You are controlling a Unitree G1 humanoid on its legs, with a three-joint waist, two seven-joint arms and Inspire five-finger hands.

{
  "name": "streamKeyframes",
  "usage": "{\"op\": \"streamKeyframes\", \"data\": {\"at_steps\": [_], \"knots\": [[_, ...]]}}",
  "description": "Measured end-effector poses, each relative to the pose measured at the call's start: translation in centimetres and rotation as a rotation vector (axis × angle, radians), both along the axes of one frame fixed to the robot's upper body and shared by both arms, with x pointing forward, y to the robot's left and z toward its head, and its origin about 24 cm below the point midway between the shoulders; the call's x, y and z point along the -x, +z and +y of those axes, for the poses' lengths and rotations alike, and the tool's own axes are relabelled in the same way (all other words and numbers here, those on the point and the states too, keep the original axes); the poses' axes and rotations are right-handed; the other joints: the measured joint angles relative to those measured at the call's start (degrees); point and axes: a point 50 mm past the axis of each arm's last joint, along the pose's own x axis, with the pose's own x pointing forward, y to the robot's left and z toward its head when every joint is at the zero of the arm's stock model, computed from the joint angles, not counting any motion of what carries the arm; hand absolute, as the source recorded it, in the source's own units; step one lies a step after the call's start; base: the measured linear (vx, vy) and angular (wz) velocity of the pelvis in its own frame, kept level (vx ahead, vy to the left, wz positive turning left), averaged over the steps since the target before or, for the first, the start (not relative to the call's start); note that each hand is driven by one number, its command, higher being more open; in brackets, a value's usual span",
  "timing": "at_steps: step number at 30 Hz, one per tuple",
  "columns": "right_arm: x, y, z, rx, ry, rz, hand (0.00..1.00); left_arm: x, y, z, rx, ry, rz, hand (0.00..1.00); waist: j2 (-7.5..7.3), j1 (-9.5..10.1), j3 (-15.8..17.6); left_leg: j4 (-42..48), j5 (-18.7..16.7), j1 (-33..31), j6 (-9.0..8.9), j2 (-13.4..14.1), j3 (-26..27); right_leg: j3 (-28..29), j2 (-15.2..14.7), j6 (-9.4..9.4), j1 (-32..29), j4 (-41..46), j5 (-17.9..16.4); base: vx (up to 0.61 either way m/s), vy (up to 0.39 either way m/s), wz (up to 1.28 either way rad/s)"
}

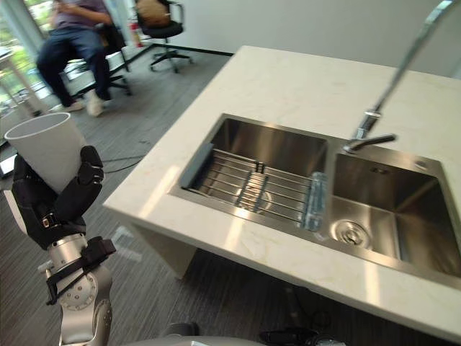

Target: Walk over to the sink, pick up the cup, carry it to the dishwasher, place the cup inside the dishwasher, then close the dishwasher door

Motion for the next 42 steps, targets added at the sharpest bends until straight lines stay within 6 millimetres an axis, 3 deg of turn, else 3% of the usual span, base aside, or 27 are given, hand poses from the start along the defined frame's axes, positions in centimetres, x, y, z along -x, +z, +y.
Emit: {"op": "streamKeyframes", "data": {"at_steps": [1, 2, 3, 4, 5, 6, 7, 8, 9, 10, 11, 13, 14, 15, 16, 17, 18, 19, 20, 21, 25, 29, 30, 35, 40, 42], "knots": [[0.0, 0.0, 0.0, 0.0, 0.0, 0.0, 1.0, 0.0, 0.0, 0.0, 0.0, 0.0, 0.0, 0.0, 0.0, 0.0, 0.0, 0.0, 0.0, 0.0, 0.0, 0.0, 0.0, 0.0, 0.0, 0.0, 0.0, 0.0, 0.0, -0.11, -0.016, 2.23], [0.6, -0.3, 0.4, -0.027, -0.041, 0.016, 1.0, 0.1, 0.3, -0.2, 0.016, -0.014, -0.024, 0.0, -2.42, 0.12, 0.87, 4.54, -1.98, -3.41, 5.87, 0.95, 11.14, -7.85, -3.11, 0.17, 1.08, -0.3, -0.33, -0.09, 0.025, 2.42], [0.2, -0.1, -0.1, -0.013, -0.045, 0.021, 1.0, 0.2, 0.4, -0.5, 0.044, -0.038, -0.038, 0.0, -2.18, 0.55, 1.11, 14.24, -2.34, -6.87, 8.35, 2.77, 19.43, -13.65, -5.47, 0.05, 0.99, 3.38, -1.49, -0.06, 0.045, 2.85], [0.2, 0.0, -0.4, -0.004, -0.046, 0.026, 1.0, 0.3, 0.5, -0.7, 0.057, -0.056, -0.049, 0.0, -1.75, 0.69, 1.07, 18.14, -1.91, -7.3, 10.79, 3.92, 23.38, -15.97, -6.57, 0.23, 1.19, 5.53, -1.97, -0.02, 0.106, 2.4], [0.2, 0.4, -1.7, 0.042, -0.04, 0.018, 1.0, 0.2, 0.9, -1.7, 0.078, -0.092, -0.079, 0.0, 1.43, 0.6, 0.12, 21.08, 2.22, -7.82, 16.09, 5.13, 29.22, -20.23, -7.77, -1.16, 1.87, 11.95, -4.17, 0.02, 0.155, 2.45], [0.7, 0.6, -2.6, 0.074, -0.064, 0.013, 1.0, -0.4, 1.4, -2.9, 0.095, -0.154, -0.12, 0.0, 2.19, -0.53, 0.85, 19.0, 4.87, -8.05, 17.82, 4.08, 32.62, -22.64, -10.22, -2.17, 1.98, 17.38, -7.09, -0.02, 0.155, 3.08], [0.7, 0.5, -2.6, 0.079, -0.09, 0.004, 1.0, -0.7, 2.1, -3.7, 0.097, -0.19, -0.168, 0.0, 1.47, -1.72, 1.14, 10.78, 8.52, -7.11, 17.59, 1.23, 30.98, -22.79, -8.26, -1.7, 1.44, 13.34, -9.2, -0.11, 0.088, 3.22], [0.2, 0.2, -1.1, 0.031, -0.133, -0.014, 1.0, -1.0, 3.8, -4.1, 0.062, -0.22, -0.267, 0.0, -0.67, -2.89, 2.25, 15.11, 0.68, -6.29, 17.33, 1.46, 35.43, -24.2, -7.84, -0.64, 1.44, 9.44, -4.07, -0.16, 0.011, 2.71], [0.4, 0.1, -0.9, 0.027, -0.14, -0.008, 1.0, -1.1, 4.0, -4.4, 0.057, -0.231, -0.289, 0.0, -0.04, -2.88, 2.21, 17.86, -3.03, -5.12, 16.34, 3.97, 37.78, -27.58, -7.64, 0.64, 2.61, 10.63, -4.27, -0.12, 0.055, 2.46], [0.0, 0.3, -1.3, 0.05, -0.144, -0.007, 1.0, -1.1, 4.2, -5.2, 0.046, -0.257, -0.296, 0.0, 0.58, -3.0, 2.21, 14.51, -3.22, -1.81, 7.81, 4.89, 40.42, -31.74, -9.16, 0.34, 4.36, 13.79, -4.62, -0.03, 0.162, 2.09], [0.4, 0.4, -2.0, 0.059, -0.184, 0.019, 1.0, -1.3, 4.3, -6.0, 0.05, -0.3, -0.298, 0.0, 0.75, -3.2, 2.2, 8.71, -1.14, 0.8, 1.78, 2.08, 41.11, -35.5, -11.53, 0.35, 6.02, 16.58, -4.75, 0.0, 0.24, 1.87], [0.7, 0.3, -1.9, 0.076, -0.231, 0.042, 1.0, -1.4, 4.3, -6.8, 0.037, -0.355, -0.294, 0.0, 0.27, -2.66, 2.52, 3.37, 0.46, 2.92, 3.66, -3.19, 37.28, -38.38, -14.87, -0.01, 9.19, 19.04, -4.37, -0.03, 0.286, 1.48], [0.9, 0.3, -1.9, 0.096, -0.275, 0.046, 1.0, -1.4, 4.3, -7.0, 0.02, -0.381, -0.285, 0.0, -0.23, -2.6, 2.47, 2.15, 0.47, 3.11, 4.97, -5.72, 34.03, -36.79, -16.82, -1.31, 10.19, 21.57, -3.56, -0.02, 0.26, 1.42], [0.7, 0.4, -2.0, 0.108, -0.299, 0.036, 1.0, -1.5, 4.4, -7.2, 0.014, -0.4, -0.283, 0.0, -0.31, -2.37, 2.41, 1.36, 0.62, 3.06, 5.68, -6.95, 32.28, -34.25, -17.85, -2.98, 10.09, 23.13, -3.0, 0.05, 0.23, 1.71], [0.8, 0.5, -2.3, 0.131, -0.367, 0.011, 1.0, -1.9, 4.5, -8.1, 0.005, -0.451, -0.288, 0.0, -0.12, -2.97, 2.3, -0.54, 1.52, 2.77, 7.46, -8.94, 27.48, -26.22, -19.29, -6.36, 8.64, 27.19, -1.31, 0.08, 0.178, 2.19], [1.1, 0.4, -1.9, 0.117, -0.493, -0.01, 1.0, -2.7, 4.4, -9.3, -0.017, -0.528, -0.298, 0.0, 0.47, -4.15, 1.84, -1.37, 2.2, 1.09, 7.96, -9.61, 21.14, -13.61, -15.25, -3.52, 5.83, 26.97, -8.03, 0.08, 0.121, 2.94], [0.8, 0.3, -1.1, 0.082, -0.592, -0.034, 1.0, -3.8, 3.9, -10.6, -0.053, -0.606, -0.277, 0.0, 0.39, -4.7, 1.86, -2.6, 3.55, 0.7, 8.07, -10.19, 15.83, -1.54, -8.91, -2.46, 3.53, 24.82, -12.69, 0.05, 0.022, 2.34], [0.7, 0.2, -0.8, 0.072, -0.608, -0.035, 1.0, -4.1, 3.7, -10.8, -0.061, -0.621, -0.265, 0.0, 0.31, -4.7, 1.86, -2.86, 3.73, 0.83, 8.1, -10.32, 14.73, 1.21, -7.38, -2.06, 3.08, 24.2, -13.48, 0.06, -0.049, 1.98], [0.4, 0.1, 0.1, 0.043, -0.654, -0.041, 1.0, -4.9, 2.5, -11.6, -0.088, -0.667, -0.205, 0.0, -0.13, -4.73, 1.75, -3.21, 4.05, 1.69, 8.11, -11.04, 11.56, 10.47, -2.59, -0.66, 2.12, 20.98, -15.87, 0.11, -0.055, 1.37], [-0.1, 0.0, 1.0, 0.027, -0.666, -0.057, 1.0, -5.2, 1.3, -11.9, -0.095, -0.686, -0.143, 0.0, -0.28, -4.76, 1.68, -3.37, 4.49, 3.24, 8.72, -12.01, 9.27, 16.21, 0.36, 0.41, 1.81, 17.39, -16.77, 0.14, -0.048, 1.34], [-2.3, 0.3, 1.4, 0.047, -0.619, -0.09, 1.0, -5.2, -0.3, -11.5, -0.096, -0.655, -0.058, 0.0, -0.38, -4.77, 1.56, -5.14, 4.54, 6.3, 8.79, -13.26, 7.39, 20.04, 1.6, -0.41, -2.2, 12.58, -16.0, 0.14, -0.013, 0.46], [-2.9, 0.3, 1.9, 0.051, -0.579, -0.096, 1.0, -4.9, -1.1, -10.5, -0.085, -0.605, -0.012, 0.0, -0.92, -4.76, 1.22, -6.0, 4.44, 7.52, 8.62, -13.02, 7.36, 20.68, 1.71, -1.23, -3.7, 10.1, -11.41, 0.05, -0.006, -0.01], [-2.1, -0.2, 4.5, 0.019, -0.441, -0.089, 1.0, -4.4, -2.1, -10.5, -0.083, -0.713, 0.062, 0.0, -4.48, -6.27, -1.2, -6.63, 6.17, 7.03, 4.59, -11.32, 6.27, 18.08, 4.53, -2.98, -0.55, 3.81, -6.05, 0.0, 0.0, 0.0], [-1.6, -0.3, 4.2, 0.02, -0.447, -0.085, 1.0, -4.6, -1.9, -10.2, -0.072, -0.695, 0.051, 0.0, -4.69, -6.5, -1.36, -6.59, 6.05, 6.33, 4.47, -10.83, 8.27, 20.76, 5.13, -3.34, -1.99, 2.8, -4.99, -0.01, 0.001, -0.18], [-0.9, -0.2, 3.6, -0.049, -0.491, -0.19, 1.0, -5.3, -1.8, -9.2, -0.027, -0.685, 0.033, 0.0, -4.82, -9.87, -1.15, -6.59, 6.01, 5.43, 4.52, -10.5, 9.2, 21.83, 5.78, -3.62, -2.52, 1.2, -3.73, -0.02, -0.009, -0.2], [0.4, -0.2, 3.3, -0.075, -0.473, -0.229, 1.0, -5.4, -2.0, -8.9, -0.011, -0.698, 0.037, 0.0, -4.8, -10.02, -1.17, -6.59, 5.9, 5.6, 4.55, -10.47, 8.8, 21.71, 5.92, -3.83, -2.28, 0.98, -3.9, 0.0, -0.011, 0.07]]}}
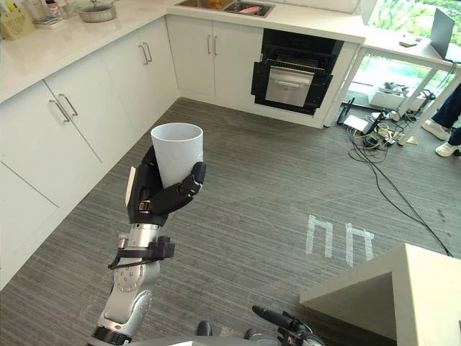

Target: Walk over to the sink, pick up the cup, carry it to the dishwasher, place the cup inside the dishwasher, then close the dishwasher door

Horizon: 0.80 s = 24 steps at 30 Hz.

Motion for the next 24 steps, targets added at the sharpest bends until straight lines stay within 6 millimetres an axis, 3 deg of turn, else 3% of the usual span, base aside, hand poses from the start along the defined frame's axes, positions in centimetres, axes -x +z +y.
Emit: {"op": "streamKeyframes", "data": {"at_steps": [5, 11, 24], "knots": [[2.9, -0.1, -0.6, -0.022, 0.043, -0.027, 1.0, -0.2, -1.5, 2.1, 0.042, 0.059, 0.067, 0.0, 0.61, -0.22, -0.33, -0.02, -0.38, 0.49, -0.1, 0.04, -0.94, -0.38, 0.16, -0.23, 0.74, 0.66, -1.03, 0.01, -0.017, 0.07], [2.9, -0.1, -0.4, -0.029, 0.085, -0.054, 1.0, 0.7, -2.4, 3.0, 0.046, 0.084, 0.109, 0.0, 0.54, 1.16, -0.34, -0.02, -0.23, 1.54, -0.29, 0.29, -2.68, -2.01, 0.32, -0.9, 1.74, 2.37, -2.58, 0.0, -0.038, 0.17], [3.1, 0.0, -0.7, 0.069, 0.092, -0.071, 1.0, 1.2, -2.6, 4.0, 0.039, 0.282, 0.14, 0.0, 0.36, 1.3, -0.33, -0.05, 0.21, 1.85, -1.01, 0.82, -4.34, -3.71, 0.64, -1.26, 2.43, 3.3, -3.57, -0.04, -0.022, 0.06]]}}
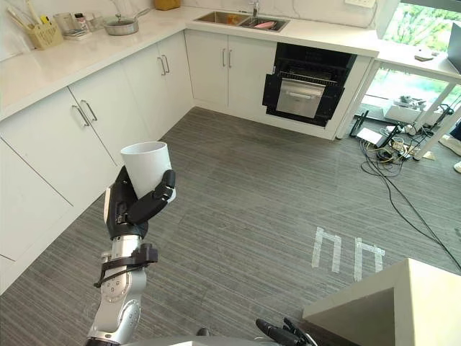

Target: Walk over to the sink, pick up the cup, carry it to the dishwasher, place the cup inside the dishwasher, then close the dishwasher door

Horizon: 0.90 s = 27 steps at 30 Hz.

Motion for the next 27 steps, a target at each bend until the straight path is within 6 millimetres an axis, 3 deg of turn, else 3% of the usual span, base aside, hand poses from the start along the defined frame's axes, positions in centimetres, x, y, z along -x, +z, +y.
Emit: {"op": "streamKeyframes", "data": {"at_steps": [3, 7, 8, 27], "knots": [[-0.1, 0.1, -0.1, 0.061, 0.044, -0.012, 1.0, 0.1, 0.1, 0.1, 0.002, 0.026, -0.007, 0.0, -0.08, 1.09, -0.05, 0.0, 0.01, -0.03, 0.02, -0.28, -0.27, -0.28, -0.24, 0.14, 0.13, 0.01, -0.1, 0.03, 0.007, 0.07], [-0.4, 0.2, -0.2, 0.081, 0.051, -0.021, 1.0, 0.1, 0.1, 0.2, 0.011, 0.042, -0.003, 0.0, -0.11, 1.12, -0.07, 0.0, 0.03, -0.31, 0.04, -0.58, -0.84, -1.04, -0.46, 0.31, 0.12, -0.02, -0.22, 0.02, 0.007, 0.1], [-0.8, 0.2, 0.3, 0.048, 0.131, -0.045, 1.0, 0.3, -0.1, 0.2, 0.029, 0.057, 0.001, 0.0, -0.44, 1.25, 0.04, -0.02, 0.28, 0.0, -0.07, -0.36, -1.37, -1.38, -0.29, 0.06, 0.49, 0.18, -0.39, 0.0, 0.0, 0.0], [-0.7, 0.4, 0.4, 0.047, 0.067, -0.088, 1.0, 0.1, 0.9, -0.3, 0.008, 0.056, -0.087, 0.0, -0.47, 1.04, 0.97, -0.04, 0.59, -0.8, 0.04, -0.58, -2.23, -2.18, -0.52, 0.08, -0.23, 0.86, -0.51, 0.0, 0.0, 0.02]]}}
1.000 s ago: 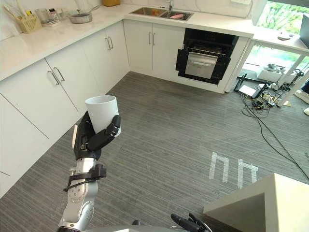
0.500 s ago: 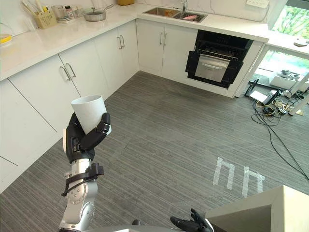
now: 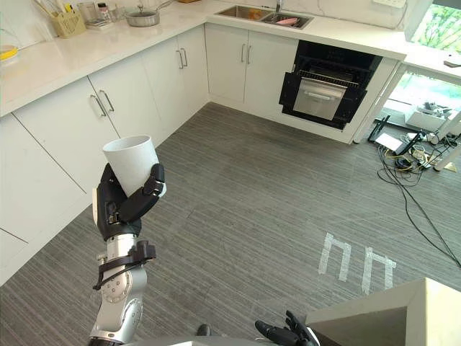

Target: Walk over to the sink, pick up the cup, carry it to the dishwasher, place the cup inside the dishwasher, then close the dishwasher door

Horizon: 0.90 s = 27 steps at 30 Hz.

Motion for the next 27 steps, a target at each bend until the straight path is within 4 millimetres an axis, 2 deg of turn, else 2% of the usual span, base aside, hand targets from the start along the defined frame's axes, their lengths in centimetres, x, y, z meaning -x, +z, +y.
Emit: {"op": "streamKeyframes", "data": {"at_steps": [13, 15, 16, 17, 18, 19, 20, 21, 22, 23, 24, 25, 26, 27], "knots": [[0.0, 0.1, -0.1, 0.019, -0.006, -0.019, 1.0, 0.0, 0.0, 0.0, -0.005, 0.002, -0.002, 0.0, -0.01, -0.07, 0.44, 0.0, -0.41, 0.46, -0.17, 0.36, -0.12, 0.71, 0.19, -0.36, 0.08, 1.24, -0.21, -0.02, -0.002, 0.0], [0.1, 0.1, -0.4, 0.026, -0.005, -0.015, 1.0, 0.1, -0.1, 0.0, 0.0, 0.002, 0.001, 0.0, 0.29, 0.22, 0.35, 0.28, -2.46, 0.14, 1.26, 0.96, 2.93, 3.59, 0.58, -0.42, -0.88, 1.74, -0.86, -0.04, -0.012, -0.2], [-0.1, 0.2, -0.4, 0.025, -0.008, -0.02, 1.0, 0.1, 0.2, 0.2, 0.0, 0.008, -0.012, 0.0, 0.37, -0.32, 0.48, 4.88, -3.99, -3.18, 1.51, 2.21, 6.83, 7.9, 1.93, -0.52, -2.29, 2.4, -2.74, -0.02, -0.038, -0.03], [-0.2, 0.2, -0.4, 0.021, -0.018, -0.023, 1.0, 0.1, 0.5, 0.3, -0.004, 0.006, -0.026, 0.0, -0.03, -0.42, 1.18, 11.12, -7.18, -6.17, 1.55, 3.22, 8.77, 11.18, 2.92, -1.27, -2.76, 2.43, -3.24, 0.01, -0.076, 0.03], [-0.2, 0.2, -0.4, 0.016, -0.023, -0.024, 1.0, 0.2, 0.8, 0.1, -0.002, 0.001, -0.042, 0.0, 0.19, -0.44, 2.36, 21.02, -11.67, -9.56, 2.17, 6.41, 12.9, 11.37, 3.29, -2.55, -2.89, 2.82, -2.89, 0.02, -0.047, -0.02], [0.1, 0.2, -0.7, 0.015, -0.038, -0.015, 1.0, 0.4, 0.8, 0.1, -0.002, -0.001, -0.045, 0.0, 1.04, -0.34, 3.07, 32.43, -15.39, -13.35, 2.74, 10.62, 15.7, 11.04, 4.37, -3.58, -2.58, 4.71, -3.88, 0.06, -0.027, -0.06], [0.0, 0.1, -0.6, 0.012, -0.038, -0.015, 1.0, 0.6, 0.6, 0.3, -0.004, 0.008, -0.034, 0.0, 1.19, -0.41, 3.13, 37.78, -15.91, -14.7, 2.64, 11.96, 16.58, 11.28, 4.68, -3.26, -2.11, 6.8, -5.68, 0.09, 0.009, 0.0], [0.0, 0.1, -0.5, 0.01, -0.036, -0.017, 1.0, 0.6, 0.5, 0.4, -0.004, 0.011, -0.032, 0.0, 1.03, -0.52, 3.05, 38.6, -15.92, -14.73, 2.62, 11.97, 16.44, 11.24, 4.47, -3.09, -1.89, 7.41, -6.32, 0.16, 0.029, 0.08], [0.0, 0.1, -0.5, 0.005, -0.033, -0.018, 1.0, 0.6, 0.6, 0.5, 0.001, 0.021, -0.036, 0.0, 0.54, -0.31, 2.94, 40.29, -15.87, -15.07, 2.45, 11.74, 16.44, 11.34, 3.78, -2.84, -1.44, 7.65, -6.52, 0.17, 0.047, 0.09], [-0.6, 0.2, -0.6, 0.001, -0.032, -0.029, 1.0, 0.6, 0.7, 0.8, 0.008, 0.041, -0.044, 0.0, 0.36, 0.13, 4.34, 43.19, -18.1, -16.09, 0.12, 11.99, 16.58, 11.56, 3.34, -2.71, 0.18, 7.3, -6.49, 0.18, 0.087, 0.04], [-0.9, 0.2, -0.8, 0.003, -0.031, -0.032, 1.0, 0.6, 0.7, 1.1, 0.01, 0.06, -0.043, 0.0, 0.22, 0.24, 5.21, 41.25, -19.97, -16.72, -1.0, 11.68, 16.27, 11.61, 2.83, -3.05, 0.93, 7.09, -7.06, 0.13, 0.091, 0.0], [-1.0, 0.2, -0.8, 0.001, -0.032, -0.035, 1.0, 0.7, 0.7, 1.3, 0.011, 0.072, -0.043, 0.0, 0.25, 0.25, 5.44, 39.21, -20.07, -17.46, -1.08, 11.28, 15.85, 11.57, 2.26, -3.02, 1.28, 7.02, -7.6, 0.14, 0.108, 0.02], [-1.3, 0.2, -0.7, 0.002, -0.021, -0.038, 1.0, 0.7, 0.8, 1.6, 0.014, 0.09, -0.045, 0.0, 0.14, 0.3, 5.83, 33.54, -18.59, -19.27, -2.02, 9.94, 14.0, 11.55, 1.07, -2.25, 1.87, 7.07, -8.68, 0.18, 0.13, 0.0], [-1.3, 0.2, -0.8, 0.006, -0.001, -0.036, 1.0, 0.8, 0.9, 1.5, 0.02, 0.094, -0.052, 0.0, 0.55, 0.76, 6.28, 26.25, -14.64, -20.51, -2.99, 9.11, 11.07, 11.69, 0.41, -1.25, 2.87, 7.17, -9.72, 0.21, 0.148, -0.03]]}}
